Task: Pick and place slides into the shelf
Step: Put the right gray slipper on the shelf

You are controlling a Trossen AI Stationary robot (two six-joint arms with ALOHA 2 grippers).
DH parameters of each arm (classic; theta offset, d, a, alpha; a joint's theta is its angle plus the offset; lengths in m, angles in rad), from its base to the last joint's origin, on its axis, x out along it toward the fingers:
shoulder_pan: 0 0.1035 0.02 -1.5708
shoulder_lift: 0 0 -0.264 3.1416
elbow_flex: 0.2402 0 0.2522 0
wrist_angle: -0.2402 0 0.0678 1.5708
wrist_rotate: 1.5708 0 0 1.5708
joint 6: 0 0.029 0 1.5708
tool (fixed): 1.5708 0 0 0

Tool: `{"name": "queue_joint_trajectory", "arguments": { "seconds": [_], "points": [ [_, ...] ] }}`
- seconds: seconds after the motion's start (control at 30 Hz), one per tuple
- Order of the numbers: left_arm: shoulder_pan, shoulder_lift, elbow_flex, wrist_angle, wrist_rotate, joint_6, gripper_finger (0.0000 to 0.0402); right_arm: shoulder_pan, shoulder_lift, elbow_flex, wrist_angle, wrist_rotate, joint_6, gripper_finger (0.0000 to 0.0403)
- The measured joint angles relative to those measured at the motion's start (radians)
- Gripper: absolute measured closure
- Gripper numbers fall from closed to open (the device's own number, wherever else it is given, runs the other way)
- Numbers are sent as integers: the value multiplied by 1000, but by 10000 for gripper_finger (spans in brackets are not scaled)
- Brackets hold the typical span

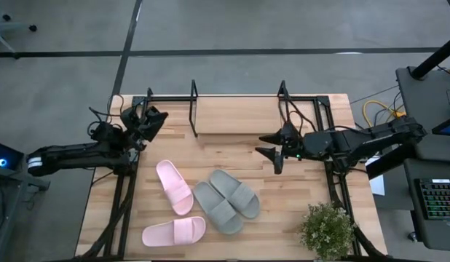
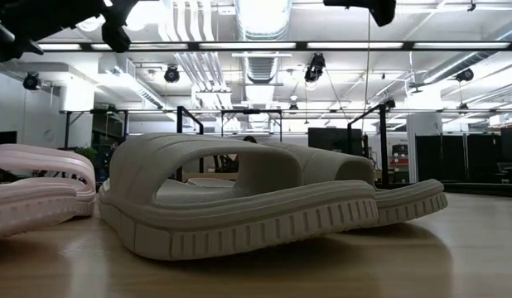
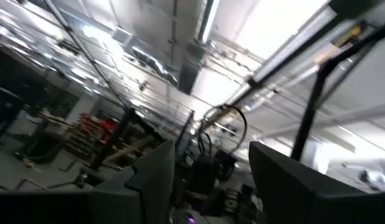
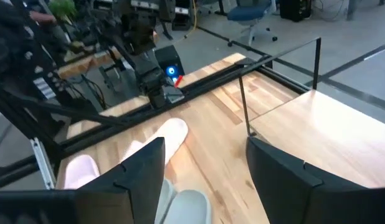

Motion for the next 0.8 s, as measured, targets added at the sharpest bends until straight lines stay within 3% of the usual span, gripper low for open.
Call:
{"name": "queue_joint_trajectory", "arguments": {
  "seconds": [0.17,0.5,0.8],
  "points": [
    [-1,52,28,1,50,40,210,0,58,97,-139,1,-3,188],
    [0,81,28,-4,55,54,210,26,193,313,-495,-14,-7,188],
    [0,65,28,-2,55,53,210,47,266,397,-563,-135,0,188]
  ]
}}
